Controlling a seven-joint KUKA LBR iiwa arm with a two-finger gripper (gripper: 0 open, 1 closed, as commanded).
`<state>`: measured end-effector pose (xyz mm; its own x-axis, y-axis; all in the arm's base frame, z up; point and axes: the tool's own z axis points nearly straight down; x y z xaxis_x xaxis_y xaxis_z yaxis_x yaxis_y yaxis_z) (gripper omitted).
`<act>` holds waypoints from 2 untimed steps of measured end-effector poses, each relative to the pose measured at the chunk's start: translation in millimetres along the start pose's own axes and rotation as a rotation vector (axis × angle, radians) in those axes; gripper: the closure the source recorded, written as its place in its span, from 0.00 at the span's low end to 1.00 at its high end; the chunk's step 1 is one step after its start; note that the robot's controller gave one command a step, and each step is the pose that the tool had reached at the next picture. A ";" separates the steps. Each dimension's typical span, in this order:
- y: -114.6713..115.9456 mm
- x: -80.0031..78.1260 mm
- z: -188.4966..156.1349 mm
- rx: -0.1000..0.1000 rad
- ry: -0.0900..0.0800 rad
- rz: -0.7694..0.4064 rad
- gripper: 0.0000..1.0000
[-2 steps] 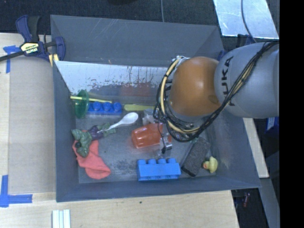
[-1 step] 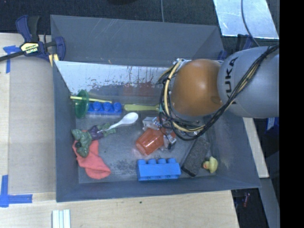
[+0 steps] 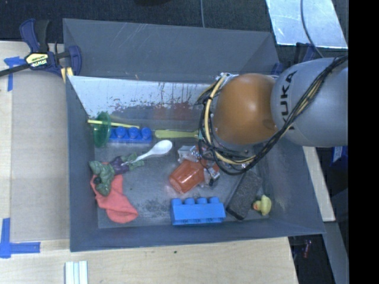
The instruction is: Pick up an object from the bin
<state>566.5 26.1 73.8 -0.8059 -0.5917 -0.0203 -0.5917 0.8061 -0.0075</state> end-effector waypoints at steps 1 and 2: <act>3.3 -4.1 -49.5 -0.004 0.006 -0.009 1.00; 15.4 -3.1 -125.3 -0.005 0.007 -0.039 1.00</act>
Offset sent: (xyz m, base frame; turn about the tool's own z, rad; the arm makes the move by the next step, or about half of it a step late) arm -0.0182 0.0201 0.1733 -0.0635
